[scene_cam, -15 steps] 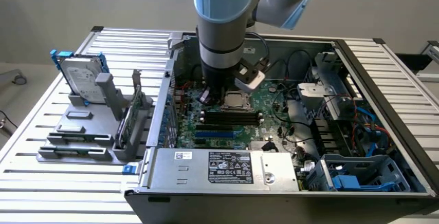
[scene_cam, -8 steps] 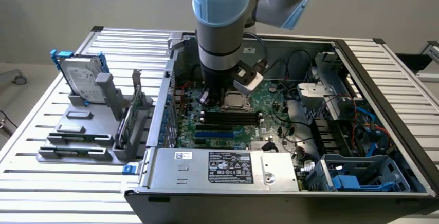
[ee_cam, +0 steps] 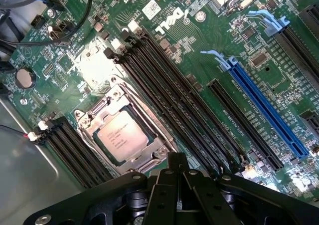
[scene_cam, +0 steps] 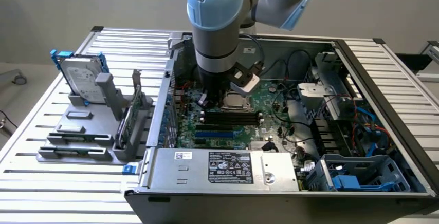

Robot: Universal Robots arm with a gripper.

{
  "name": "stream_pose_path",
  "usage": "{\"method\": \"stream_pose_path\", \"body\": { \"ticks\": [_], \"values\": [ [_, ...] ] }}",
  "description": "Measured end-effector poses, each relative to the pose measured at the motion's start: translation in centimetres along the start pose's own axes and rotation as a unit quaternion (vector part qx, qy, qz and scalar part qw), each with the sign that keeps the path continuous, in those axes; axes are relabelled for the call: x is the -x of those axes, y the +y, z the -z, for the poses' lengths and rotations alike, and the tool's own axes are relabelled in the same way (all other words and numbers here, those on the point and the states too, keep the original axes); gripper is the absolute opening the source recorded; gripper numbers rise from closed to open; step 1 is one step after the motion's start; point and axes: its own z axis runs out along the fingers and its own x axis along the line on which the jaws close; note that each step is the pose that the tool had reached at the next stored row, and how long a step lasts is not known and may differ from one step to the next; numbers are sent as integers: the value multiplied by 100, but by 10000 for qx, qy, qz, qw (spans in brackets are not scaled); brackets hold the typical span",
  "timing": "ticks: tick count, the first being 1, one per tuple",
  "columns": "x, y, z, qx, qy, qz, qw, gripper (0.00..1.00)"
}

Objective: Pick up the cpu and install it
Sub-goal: 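Install the first cpu locking lever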

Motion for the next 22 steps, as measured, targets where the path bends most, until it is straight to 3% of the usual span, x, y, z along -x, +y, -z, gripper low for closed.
{"method": "stream_pose_path", "body": {
  "ticks": [5, 14, 22],
  "values": [
    [6, -14, 3, 23, -6, -25, 10000, 11],
    [-40, -35, 184, 99, -84, -42, 9999, 11],
    [-71, -32, 272, 112, -95, -48, 9999, 11]
  ]
}}
